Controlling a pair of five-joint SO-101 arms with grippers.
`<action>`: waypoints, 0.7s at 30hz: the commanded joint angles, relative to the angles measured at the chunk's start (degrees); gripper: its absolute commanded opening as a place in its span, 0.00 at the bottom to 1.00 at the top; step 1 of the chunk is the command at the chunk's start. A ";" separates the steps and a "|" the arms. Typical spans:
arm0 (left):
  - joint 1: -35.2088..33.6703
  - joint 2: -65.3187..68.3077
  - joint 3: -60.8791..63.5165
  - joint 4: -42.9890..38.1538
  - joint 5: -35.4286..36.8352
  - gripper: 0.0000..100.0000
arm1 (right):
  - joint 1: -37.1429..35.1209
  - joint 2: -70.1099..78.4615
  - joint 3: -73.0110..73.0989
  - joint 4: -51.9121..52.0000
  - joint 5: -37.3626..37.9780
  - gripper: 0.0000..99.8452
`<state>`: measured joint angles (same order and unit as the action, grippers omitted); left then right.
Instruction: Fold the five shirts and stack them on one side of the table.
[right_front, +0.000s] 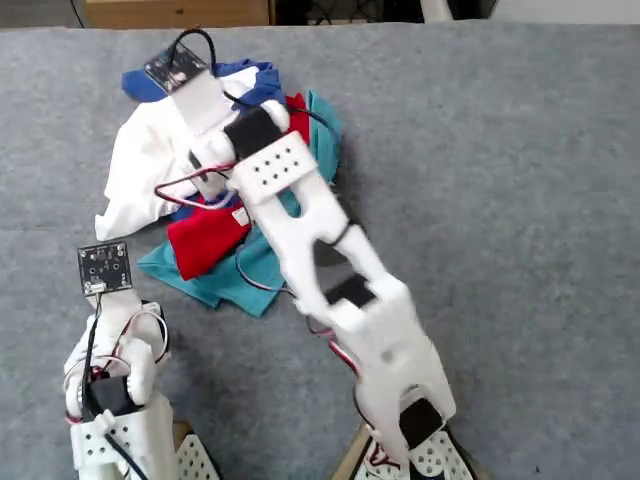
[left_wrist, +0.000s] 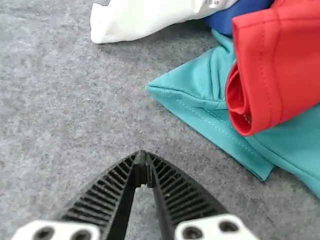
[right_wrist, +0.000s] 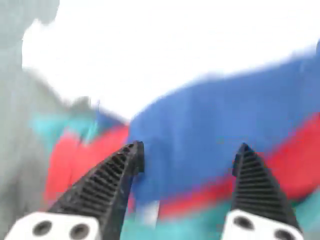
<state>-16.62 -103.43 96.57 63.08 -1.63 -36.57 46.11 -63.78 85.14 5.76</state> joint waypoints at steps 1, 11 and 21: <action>-0.40 -0.44 0.66 -0.88 0.00 0.03 | -0.97 13.58 -25.45 -6.24 0.18 0.29; -0.40 -0.35 0.66 -0.88 0.00 0.03 | -0.26 30.55 -27.65 -29.19 0.18 0.28; -0.40 -0.35 0.66 -0.88 0.00 0.03 | 2.37 29.85 -32.48 -31.12 0.26 0.03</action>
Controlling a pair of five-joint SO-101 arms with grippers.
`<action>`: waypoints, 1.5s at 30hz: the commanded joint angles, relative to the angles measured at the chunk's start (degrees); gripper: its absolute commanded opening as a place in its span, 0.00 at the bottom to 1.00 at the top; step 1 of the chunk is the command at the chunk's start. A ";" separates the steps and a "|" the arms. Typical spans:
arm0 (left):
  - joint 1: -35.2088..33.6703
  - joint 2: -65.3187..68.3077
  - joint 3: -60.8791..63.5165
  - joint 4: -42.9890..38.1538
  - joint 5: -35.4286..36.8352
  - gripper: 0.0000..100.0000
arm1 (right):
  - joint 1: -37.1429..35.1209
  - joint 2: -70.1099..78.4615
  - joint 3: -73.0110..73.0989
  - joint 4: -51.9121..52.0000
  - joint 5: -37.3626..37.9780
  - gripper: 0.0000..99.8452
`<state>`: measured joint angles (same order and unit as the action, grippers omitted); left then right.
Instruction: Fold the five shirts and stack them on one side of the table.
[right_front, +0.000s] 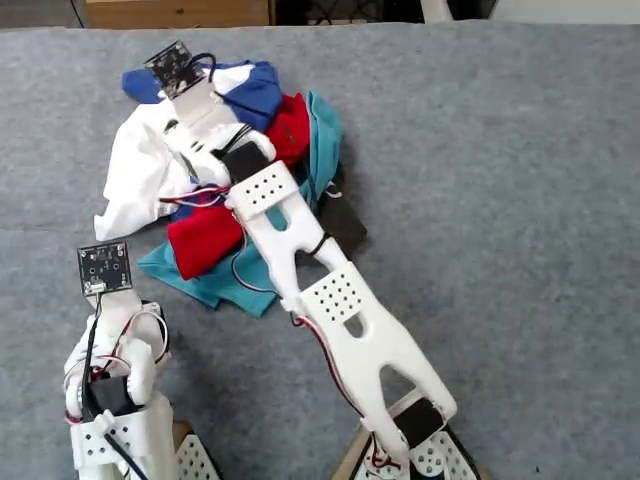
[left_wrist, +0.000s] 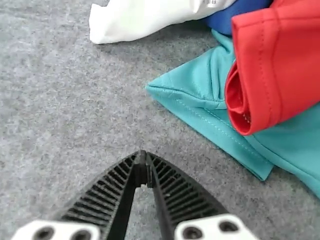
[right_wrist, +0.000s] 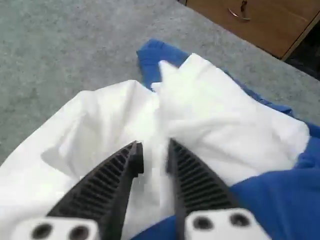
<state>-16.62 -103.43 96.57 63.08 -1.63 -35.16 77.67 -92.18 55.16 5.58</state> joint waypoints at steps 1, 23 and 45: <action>-0.40 -0.35 0.66 -0.88 0.00 0.03 | 1.14 -2.77 -4.00 -1.14 0.44 0.01; -0.40 -0.35 0.66 -0.88 0.00 0.03 | 1.58 -40.04 -3.74 7.38 0.35 0.01; -0.31 -0.35 0.66 -0.88 0.00 0.03 | 39.30 -59.12 -3.12 16.70 0.35 0.01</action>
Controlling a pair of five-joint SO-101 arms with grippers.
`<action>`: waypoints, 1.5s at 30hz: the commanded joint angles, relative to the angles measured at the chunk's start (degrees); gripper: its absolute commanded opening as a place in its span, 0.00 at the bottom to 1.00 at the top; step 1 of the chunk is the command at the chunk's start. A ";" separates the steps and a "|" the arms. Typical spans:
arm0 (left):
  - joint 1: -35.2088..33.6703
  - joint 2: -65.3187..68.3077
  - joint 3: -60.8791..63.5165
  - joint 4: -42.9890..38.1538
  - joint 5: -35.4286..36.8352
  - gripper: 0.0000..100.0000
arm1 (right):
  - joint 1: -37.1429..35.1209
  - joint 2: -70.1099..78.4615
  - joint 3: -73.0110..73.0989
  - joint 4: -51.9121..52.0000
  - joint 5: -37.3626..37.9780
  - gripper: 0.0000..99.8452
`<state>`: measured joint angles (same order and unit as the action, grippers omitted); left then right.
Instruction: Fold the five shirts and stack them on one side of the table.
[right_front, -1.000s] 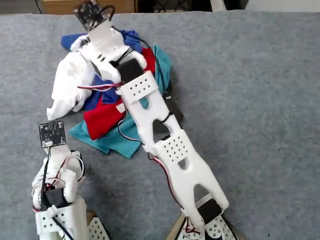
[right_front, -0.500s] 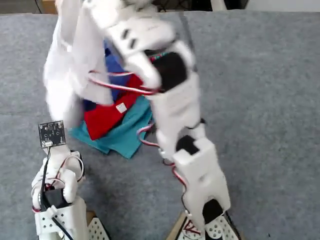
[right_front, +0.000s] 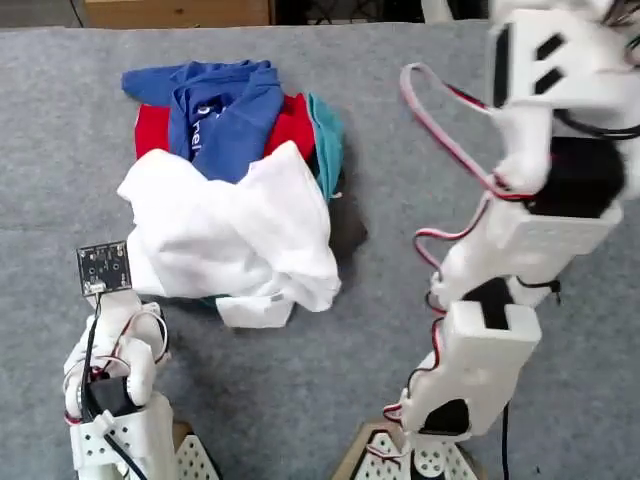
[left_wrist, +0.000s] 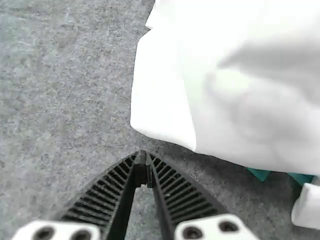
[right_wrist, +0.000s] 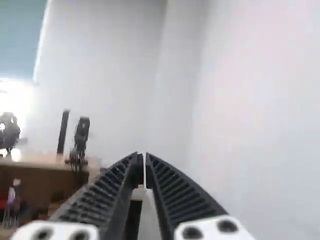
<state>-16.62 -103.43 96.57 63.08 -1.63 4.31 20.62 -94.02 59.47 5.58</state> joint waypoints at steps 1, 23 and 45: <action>-0.31 -0.35 0.66 -0.88 0.00 0.03 | -2.90 -1.98 -1.27 18.55 0.44 0.02; -0.40 -0.35 0.75 0.26 -0.09 0.03 | -42.37 -1.10 59.03 39.12 -4.40 0.36; -0.40 -0.35 0.75 0.26 -0.09 0.03 | -30.95 -7.60 53.67 41.41 -4.48 0.01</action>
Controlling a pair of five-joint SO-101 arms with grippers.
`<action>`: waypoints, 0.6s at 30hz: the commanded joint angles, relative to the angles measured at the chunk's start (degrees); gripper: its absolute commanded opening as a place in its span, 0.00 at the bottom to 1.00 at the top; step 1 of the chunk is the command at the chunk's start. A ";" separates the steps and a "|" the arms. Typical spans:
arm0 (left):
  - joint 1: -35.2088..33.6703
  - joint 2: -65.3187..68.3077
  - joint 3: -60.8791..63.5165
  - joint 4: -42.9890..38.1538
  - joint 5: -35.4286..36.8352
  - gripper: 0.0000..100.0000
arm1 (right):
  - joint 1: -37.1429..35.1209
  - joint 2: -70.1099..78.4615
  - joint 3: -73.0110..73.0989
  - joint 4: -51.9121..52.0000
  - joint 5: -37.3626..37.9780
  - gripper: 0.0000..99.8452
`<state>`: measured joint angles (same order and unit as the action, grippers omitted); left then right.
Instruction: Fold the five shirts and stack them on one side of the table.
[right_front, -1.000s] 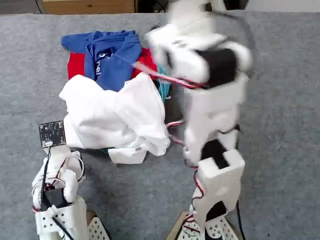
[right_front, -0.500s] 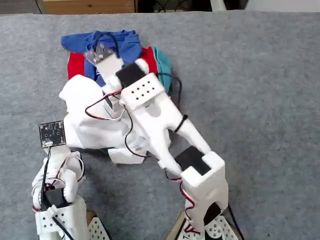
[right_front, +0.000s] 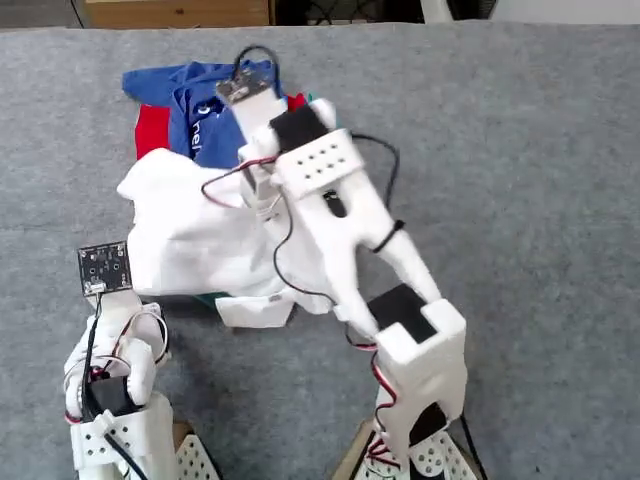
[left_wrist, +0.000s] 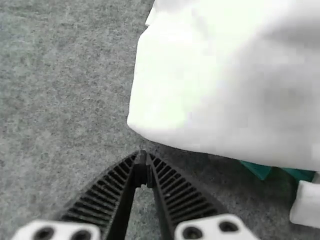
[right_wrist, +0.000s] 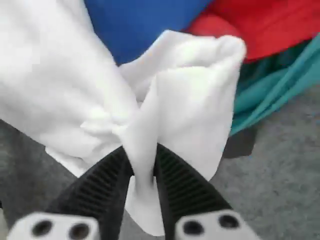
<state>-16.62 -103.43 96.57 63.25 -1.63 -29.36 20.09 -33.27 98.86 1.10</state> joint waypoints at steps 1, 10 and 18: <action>-0.40 -0.35 0.75 0.09 -0.09 0.03 | 3.87 -9.10 -8.84 2.02 0.00 0.01; -0.40 -0.35 0.75 0.09 -0.09 0.03 | 23.56 -25.89 -20.09 1.93 6.07 0.01; -0.04 -0.35 0.75 0.18 -0.09 0.03 | 47.30 -28.53 -14.55 1.93 8.53 0.01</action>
<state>-16.62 -103.43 96.57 63.25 -1.63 10.73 -6.46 -50.07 100.62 9.10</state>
